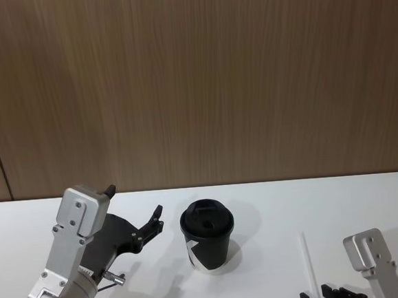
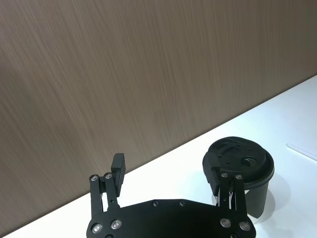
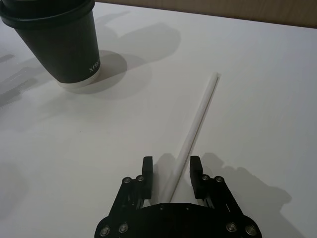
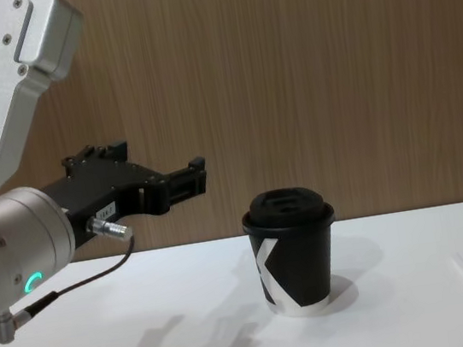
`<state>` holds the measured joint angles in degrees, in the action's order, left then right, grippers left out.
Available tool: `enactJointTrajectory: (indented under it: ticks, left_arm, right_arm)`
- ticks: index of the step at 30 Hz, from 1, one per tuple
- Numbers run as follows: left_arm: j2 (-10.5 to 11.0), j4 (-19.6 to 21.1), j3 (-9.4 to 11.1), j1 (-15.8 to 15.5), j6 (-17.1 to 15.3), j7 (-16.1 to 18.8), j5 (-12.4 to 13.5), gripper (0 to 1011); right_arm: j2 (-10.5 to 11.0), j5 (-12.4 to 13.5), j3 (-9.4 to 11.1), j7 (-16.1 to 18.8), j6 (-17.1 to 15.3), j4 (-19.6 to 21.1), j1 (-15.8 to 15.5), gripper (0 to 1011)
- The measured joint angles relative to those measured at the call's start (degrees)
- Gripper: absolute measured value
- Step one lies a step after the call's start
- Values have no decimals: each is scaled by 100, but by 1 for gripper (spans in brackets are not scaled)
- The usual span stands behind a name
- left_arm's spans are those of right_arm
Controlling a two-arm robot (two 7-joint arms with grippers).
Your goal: Pick up the straw with one hand, pass it to the other hand, and insert it into the cup.
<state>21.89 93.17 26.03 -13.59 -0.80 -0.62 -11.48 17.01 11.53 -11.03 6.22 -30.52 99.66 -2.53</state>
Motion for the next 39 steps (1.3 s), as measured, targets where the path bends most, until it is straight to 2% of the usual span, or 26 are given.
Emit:
enactJointTrajectory:
  ticks: [3,6,8,12,14,24,39]
  left_arm:
    - [0,0,0,0,0,0,0,1003]
    - [0,0,0,0,0,0,0,1003]
    - [0,0,0,0,0,0,0,1002]
    - [0,0,0,0,0,0,0,1002]
    - [0,0,0,0,0,0,0,1003]
    - [0,0,0,0,0,0,0,1003]
    - [0,0,0,0,0,0,0,1003]
  right_arm:
    - [-1,0,2,2,-2,-1,0,413]
    - [-2,0,4,2,-3,-1,0,355]
    - [-3,0,5,2,-5,-1,0,247]
    - [-6,1,6,2,-7,-1,0,149]
    - [-7,1,6,2,-7,-1,0,69]
    - [-9,3,5,2,-9,-1,0,1]
    - [-10,-1,6,1,-8,-1,0,0]
